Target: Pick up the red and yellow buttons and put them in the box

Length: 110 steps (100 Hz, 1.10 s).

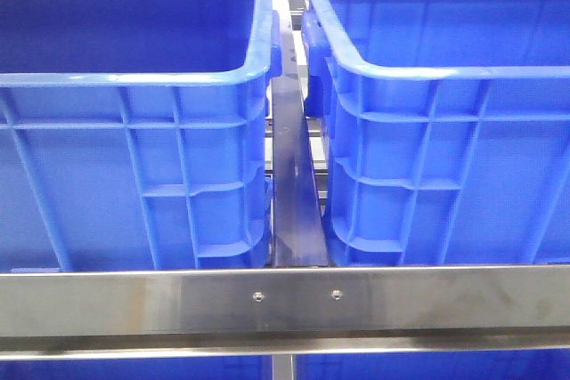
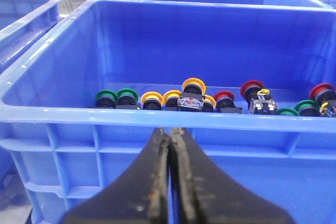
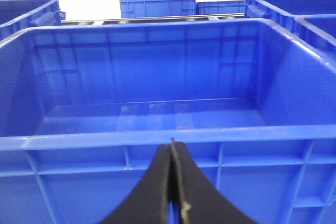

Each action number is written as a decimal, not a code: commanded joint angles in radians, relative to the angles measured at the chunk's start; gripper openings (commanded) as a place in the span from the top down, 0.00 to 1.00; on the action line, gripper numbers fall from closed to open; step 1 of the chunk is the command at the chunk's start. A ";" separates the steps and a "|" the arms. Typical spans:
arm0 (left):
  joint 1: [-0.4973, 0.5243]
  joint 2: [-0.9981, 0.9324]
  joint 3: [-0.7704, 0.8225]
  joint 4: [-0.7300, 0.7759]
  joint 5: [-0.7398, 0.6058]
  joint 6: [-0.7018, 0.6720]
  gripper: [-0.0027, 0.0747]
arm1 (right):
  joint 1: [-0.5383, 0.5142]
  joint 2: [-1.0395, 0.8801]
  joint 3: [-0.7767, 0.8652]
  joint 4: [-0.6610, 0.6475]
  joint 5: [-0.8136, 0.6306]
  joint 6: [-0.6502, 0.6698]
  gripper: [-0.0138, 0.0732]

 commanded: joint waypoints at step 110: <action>0.003 0.450 -0.700 -0.009 0.241 -0.002 0.99 | 0.000 -0.024 -0.017 -0.012 -0.069 0.000 0.92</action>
